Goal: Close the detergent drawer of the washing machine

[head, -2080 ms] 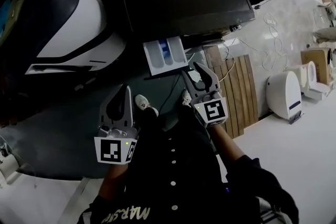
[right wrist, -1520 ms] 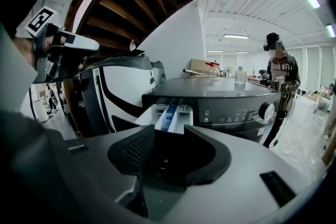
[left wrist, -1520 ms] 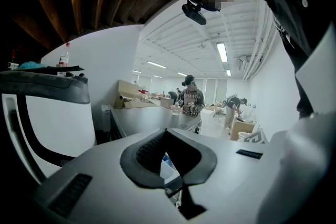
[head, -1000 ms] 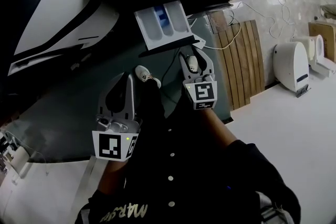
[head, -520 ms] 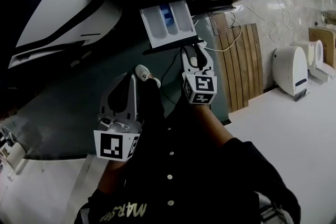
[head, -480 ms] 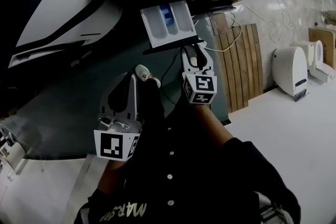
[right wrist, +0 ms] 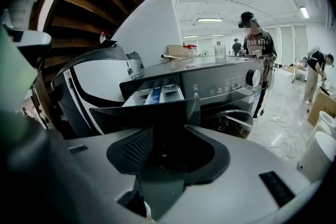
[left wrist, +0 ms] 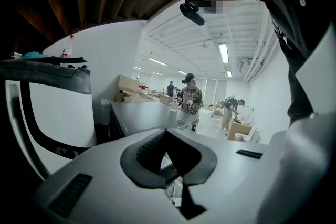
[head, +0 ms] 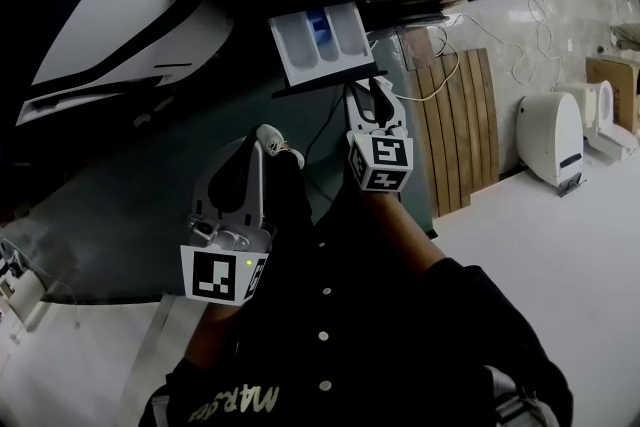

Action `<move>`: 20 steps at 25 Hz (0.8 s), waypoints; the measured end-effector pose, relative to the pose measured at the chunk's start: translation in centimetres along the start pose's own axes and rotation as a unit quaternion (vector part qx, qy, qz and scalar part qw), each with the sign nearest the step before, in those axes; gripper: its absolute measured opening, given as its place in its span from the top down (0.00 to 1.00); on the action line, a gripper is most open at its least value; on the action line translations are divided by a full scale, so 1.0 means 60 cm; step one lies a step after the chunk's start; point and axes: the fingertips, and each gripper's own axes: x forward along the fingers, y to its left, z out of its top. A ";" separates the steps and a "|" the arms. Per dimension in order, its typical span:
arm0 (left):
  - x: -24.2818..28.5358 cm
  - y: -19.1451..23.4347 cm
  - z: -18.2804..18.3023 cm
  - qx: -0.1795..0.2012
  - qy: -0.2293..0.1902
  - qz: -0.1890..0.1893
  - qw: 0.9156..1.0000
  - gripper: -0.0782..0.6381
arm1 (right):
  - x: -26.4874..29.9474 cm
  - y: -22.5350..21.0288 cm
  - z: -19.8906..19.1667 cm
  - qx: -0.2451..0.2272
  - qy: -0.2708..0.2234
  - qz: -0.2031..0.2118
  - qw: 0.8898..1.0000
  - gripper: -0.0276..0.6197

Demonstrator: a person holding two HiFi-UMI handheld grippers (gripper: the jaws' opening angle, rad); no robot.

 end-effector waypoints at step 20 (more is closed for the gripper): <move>-0.003 0.021 0.001 -0.011 0.001 0.020 1.000 0.89 | 0.082 0.000 0.058 -0.002 -0.018 -0.001 1.000 0.67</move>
